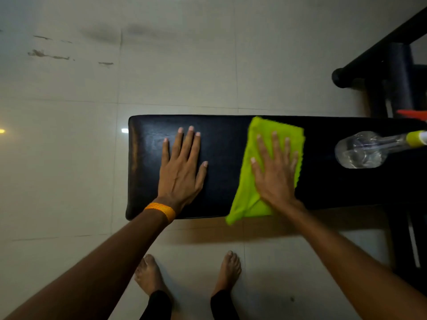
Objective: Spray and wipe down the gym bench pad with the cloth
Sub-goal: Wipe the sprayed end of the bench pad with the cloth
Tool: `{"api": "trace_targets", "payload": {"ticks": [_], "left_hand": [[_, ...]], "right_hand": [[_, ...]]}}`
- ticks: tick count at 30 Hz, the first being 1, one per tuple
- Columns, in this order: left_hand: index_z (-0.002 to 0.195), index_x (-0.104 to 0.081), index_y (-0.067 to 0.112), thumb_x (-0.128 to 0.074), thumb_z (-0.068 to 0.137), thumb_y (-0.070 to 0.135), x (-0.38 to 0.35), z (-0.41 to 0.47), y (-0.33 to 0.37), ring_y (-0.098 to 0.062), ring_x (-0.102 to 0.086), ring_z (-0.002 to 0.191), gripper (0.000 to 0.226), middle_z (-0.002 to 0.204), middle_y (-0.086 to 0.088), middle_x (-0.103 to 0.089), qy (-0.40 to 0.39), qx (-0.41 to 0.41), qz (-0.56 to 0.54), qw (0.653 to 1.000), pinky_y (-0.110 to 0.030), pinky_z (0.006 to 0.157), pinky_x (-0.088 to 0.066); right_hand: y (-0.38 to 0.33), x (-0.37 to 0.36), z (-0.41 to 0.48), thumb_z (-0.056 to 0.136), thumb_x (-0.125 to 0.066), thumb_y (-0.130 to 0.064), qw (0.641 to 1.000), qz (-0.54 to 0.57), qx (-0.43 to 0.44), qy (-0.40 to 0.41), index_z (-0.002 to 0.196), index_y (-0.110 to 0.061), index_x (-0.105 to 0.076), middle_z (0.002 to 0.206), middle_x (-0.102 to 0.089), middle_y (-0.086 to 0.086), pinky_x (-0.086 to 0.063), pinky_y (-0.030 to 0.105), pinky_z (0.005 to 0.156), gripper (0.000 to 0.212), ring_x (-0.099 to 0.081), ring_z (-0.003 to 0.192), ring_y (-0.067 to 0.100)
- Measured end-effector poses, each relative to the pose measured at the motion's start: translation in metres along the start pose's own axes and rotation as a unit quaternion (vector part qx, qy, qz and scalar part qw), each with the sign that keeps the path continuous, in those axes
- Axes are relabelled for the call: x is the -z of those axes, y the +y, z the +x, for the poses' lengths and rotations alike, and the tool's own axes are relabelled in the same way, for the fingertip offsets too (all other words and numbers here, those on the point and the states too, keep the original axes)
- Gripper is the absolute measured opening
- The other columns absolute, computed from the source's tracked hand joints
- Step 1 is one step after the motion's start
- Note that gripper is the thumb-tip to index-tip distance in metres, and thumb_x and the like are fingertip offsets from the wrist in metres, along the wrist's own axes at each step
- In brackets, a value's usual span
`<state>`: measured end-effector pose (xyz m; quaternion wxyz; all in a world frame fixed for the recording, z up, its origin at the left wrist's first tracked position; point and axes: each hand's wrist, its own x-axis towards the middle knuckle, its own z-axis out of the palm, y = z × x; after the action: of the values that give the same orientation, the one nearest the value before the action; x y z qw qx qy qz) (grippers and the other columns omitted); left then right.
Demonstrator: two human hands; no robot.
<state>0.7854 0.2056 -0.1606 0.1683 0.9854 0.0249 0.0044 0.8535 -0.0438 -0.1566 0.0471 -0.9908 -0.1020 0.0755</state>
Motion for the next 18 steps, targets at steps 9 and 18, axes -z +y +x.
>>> {"api": "trace_targets", "payload": {"ticks": [9, 18], "left_hand": [[0.162, -0.031, 0.008, -0.033, 0.104, 0.048, -0.025, 0.029, 0.047, -0.033, -0.017, 0.16, 0.071, 0.171, -0.014, -0.025, -0.009, -0.024, 0.023, 0.999, -0.059, 0.128, -0.011], [0.164, -0.024, 0.011, -0.03, 0.105, 0.048, -0.025, 0.024, 0.049, -0.031, -0.011, 0.161, 0.07, 0.173, -0.012, -0.02, -0.009, -0.019, 0.056, 0.998, -0.058, 0.129, -0.011]], "right_hand": [[0.018, 0.005, -0.023, 0.1, -0.026, -0.063, 0.998, -0.041, 0.035, -0.014, 0.161, -0.039, -0.013, 0.172, -0.004, 0.001, 0.001, 0.062, 0.124, 0.067, 0.002, 0.158, 0.034], [0.038, 0.008, 0.006, 0.1, -0.029, -0.059, 0.999, -0.033, -0.002, 0.021, 0.162, -0.035, -0.015, 0.171, -0.009, 0.004, -0.004, 0.062, 0.124, 0.067, -0.003, 0.158, 0.036]]}}
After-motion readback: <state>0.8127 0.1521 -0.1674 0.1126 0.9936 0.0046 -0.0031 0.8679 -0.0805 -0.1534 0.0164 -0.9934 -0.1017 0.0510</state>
